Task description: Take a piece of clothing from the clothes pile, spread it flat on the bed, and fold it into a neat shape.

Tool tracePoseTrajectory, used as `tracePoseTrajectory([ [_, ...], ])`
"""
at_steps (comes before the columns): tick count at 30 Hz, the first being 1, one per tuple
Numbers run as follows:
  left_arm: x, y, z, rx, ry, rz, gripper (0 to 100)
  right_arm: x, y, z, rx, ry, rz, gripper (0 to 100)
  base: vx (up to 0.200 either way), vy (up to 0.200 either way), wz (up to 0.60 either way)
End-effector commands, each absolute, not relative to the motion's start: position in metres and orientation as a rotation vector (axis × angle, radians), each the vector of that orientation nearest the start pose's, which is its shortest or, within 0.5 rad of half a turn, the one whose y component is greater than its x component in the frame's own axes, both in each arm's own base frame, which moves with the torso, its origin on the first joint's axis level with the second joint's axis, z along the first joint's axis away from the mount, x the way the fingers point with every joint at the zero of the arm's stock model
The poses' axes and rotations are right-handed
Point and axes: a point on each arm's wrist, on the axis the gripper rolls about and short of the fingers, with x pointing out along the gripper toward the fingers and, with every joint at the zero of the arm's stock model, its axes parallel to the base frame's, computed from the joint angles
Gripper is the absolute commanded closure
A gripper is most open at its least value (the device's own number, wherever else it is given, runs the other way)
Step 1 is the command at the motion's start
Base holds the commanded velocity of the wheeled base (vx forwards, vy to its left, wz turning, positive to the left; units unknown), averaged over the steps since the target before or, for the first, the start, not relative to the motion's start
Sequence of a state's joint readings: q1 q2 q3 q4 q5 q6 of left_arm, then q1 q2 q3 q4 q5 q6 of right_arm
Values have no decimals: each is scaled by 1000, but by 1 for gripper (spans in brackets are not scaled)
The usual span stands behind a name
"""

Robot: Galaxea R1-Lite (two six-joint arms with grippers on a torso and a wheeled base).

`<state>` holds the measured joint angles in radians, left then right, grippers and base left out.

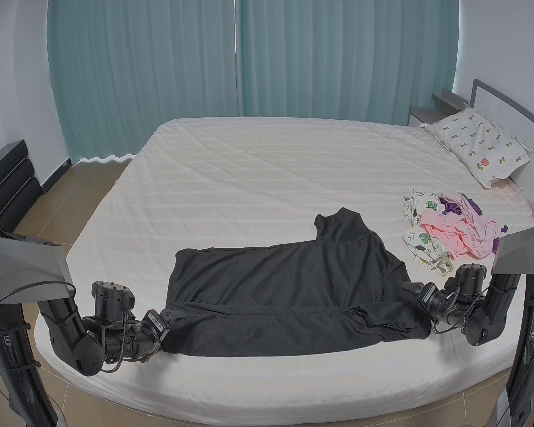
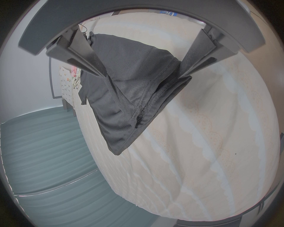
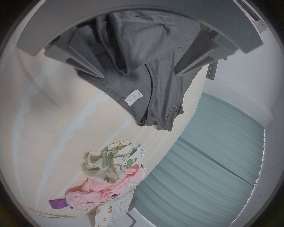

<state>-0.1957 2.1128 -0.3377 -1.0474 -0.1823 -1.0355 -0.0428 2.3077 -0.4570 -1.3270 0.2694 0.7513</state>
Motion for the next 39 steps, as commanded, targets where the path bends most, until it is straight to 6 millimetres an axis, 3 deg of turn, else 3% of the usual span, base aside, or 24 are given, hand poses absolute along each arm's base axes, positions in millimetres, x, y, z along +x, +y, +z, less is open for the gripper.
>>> tracePoseTrajectory([
  [1,263,-57,3,-972,850,50,0,301,-9,-8,817,570,11,0,0,0,0],
  [9,263,-57,2,-969,850,53,0,268,4,20,872,559,4,0,0,0,0],
  [13,263,-57,2,-968,850,52,0,254,22,18,869,607,1,0,0,0,0],
  [21,263,-57,3,-969,850,49,0,248,47,5,925,650,-83,0,-25,0,0],
  [32,263,-57,2,-968,853,47,0,255,56,-6,977,677,-108,0,-55,0,0],
  [39,263,-57,2,-968,853,47,0,272,69,-3,1033,613,-98,0,0,0,0],
])
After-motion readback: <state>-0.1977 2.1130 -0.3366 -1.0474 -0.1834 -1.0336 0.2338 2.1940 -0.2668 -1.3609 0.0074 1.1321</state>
